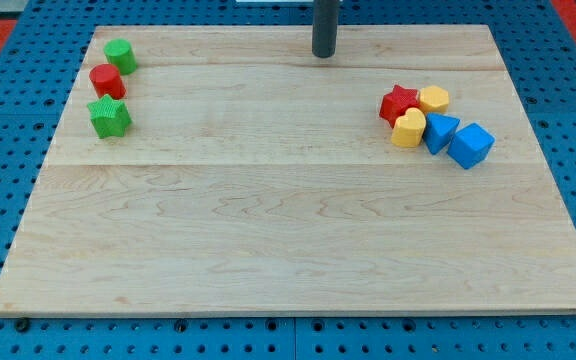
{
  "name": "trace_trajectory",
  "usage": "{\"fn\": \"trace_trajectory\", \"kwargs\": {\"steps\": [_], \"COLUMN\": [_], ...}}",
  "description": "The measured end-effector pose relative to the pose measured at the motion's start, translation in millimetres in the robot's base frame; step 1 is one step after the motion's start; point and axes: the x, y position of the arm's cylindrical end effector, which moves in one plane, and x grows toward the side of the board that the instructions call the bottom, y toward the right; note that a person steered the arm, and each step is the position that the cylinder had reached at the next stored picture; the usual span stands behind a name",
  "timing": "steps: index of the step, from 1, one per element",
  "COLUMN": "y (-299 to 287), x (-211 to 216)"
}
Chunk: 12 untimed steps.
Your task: Move the green circle top right to the green star
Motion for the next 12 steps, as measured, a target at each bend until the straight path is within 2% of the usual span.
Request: {"fn": "trace_trajectory", "kwargs": {"steps": [1, 2, 9, 12], "y": [1.4, 1.3, -1.0, -117.0], "x": [-31.5, -37.3, -37.8, -36.7]}}
